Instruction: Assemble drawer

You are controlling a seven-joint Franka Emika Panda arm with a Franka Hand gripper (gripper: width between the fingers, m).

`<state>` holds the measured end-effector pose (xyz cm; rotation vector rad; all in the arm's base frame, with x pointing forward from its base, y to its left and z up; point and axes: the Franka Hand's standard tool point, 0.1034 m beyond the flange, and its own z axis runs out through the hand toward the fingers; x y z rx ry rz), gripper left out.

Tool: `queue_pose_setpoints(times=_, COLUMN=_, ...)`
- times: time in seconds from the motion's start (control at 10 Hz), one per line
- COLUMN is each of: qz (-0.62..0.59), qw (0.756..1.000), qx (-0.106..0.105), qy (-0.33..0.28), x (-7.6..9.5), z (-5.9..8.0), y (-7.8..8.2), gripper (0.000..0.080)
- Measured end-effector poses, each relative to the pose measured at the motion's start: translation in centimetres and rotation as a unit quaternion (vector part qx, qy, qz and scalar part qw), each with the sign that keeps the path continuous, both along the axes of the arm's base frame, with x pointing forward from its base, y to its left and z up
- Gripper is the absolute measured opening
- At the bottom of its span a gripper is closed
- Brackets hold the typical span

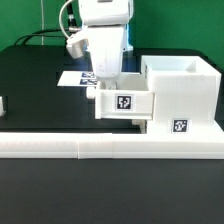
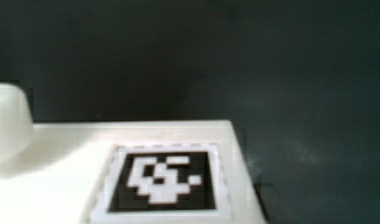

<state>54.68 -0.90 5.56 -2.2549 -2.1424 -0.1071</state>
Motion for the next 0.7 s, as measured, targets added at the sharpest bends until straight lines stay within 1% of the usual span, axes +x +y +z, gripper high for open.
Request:
queue_pose_setpoints(times=0.5, qz=0.001, qw=1.000, qx=-0.002, qy=0.004, x=0.03, z=0.02, y=-0.15, gripper=0.0042)
queue_pose_setpoints(times=0.7, qz=0.004, qw=1.000, qx=-0.002, qy=0.004, x=0.04, z=0.01, y=0.10, gripper=0.0042)
